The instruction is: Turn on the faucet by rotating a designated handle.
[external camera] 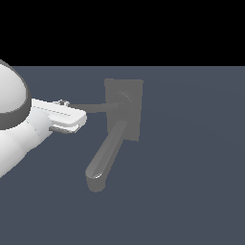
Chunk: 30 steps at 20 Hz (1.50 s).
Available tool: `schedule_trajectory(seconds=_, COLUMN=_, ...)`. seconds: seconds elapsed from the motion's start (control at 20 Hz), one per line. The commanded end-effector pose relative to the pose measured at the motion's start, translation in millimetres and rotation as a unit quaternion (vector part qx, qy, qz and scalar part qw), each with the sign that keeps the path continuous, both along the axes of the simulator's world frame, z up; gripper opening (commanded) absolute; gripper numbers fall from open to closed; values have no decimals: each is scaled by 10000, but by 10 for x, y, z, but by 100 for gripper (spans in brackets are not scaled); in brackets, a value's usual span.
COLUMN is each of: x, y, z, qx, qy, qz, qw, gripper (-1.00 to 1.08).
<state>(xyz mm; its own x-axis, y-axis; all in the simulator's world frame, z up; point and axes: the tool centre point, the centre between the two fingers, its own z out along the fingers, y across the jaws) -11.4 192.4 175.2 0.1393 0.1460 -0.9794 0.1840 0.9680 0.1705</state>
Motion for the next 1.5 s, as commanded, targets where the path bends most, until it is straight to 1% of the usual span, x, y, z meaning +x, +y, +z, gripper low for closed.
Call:
schedule_trajectory(seconds=0.0, x=-24, y=77, z=-95, qx=-28, qy=92, qz=67, qw=9999, gripper=-100)
schedule_trajectory(seconds=0.2, x=-72, y=269, z=-215, qx=-27, qy=194, qz=226, qw=9996, gripper=-100)
schedule_trajectory(seconds=0.4, x=-76, y=291, z=-213, qx=-21, qy=190, qz=244, qw=9995, gripper=-100)
schedule_trajectory(seconds=0.6, x=-49, y=149, z=-230, qx=-66, qy=222, qz=127, qw=9997, gripper=-100)
schedule_trajectory(seconds=0.85, x=4, y=-154, z=-312, qx=-165, qy=337, qz=-130, qw=9992, gripper=-100)
schedule_trajectory(seconds=1.0, x=19, y=-281, z=-342, qx=-206, qy=383, qz=-238, qw=9988, gripper=-100)
schedule_trajectory(seconds=1.25, x=-3, y=-383, z=-384, qx=-284, qy=456, qz=-305, qw=9981, gripper=-100)
schedule_trajectory(seconds=1.45, x=-59, y=-398, z=-437, qx=-405, qy=544, qz=-278, qw=9973, gripper=-100)
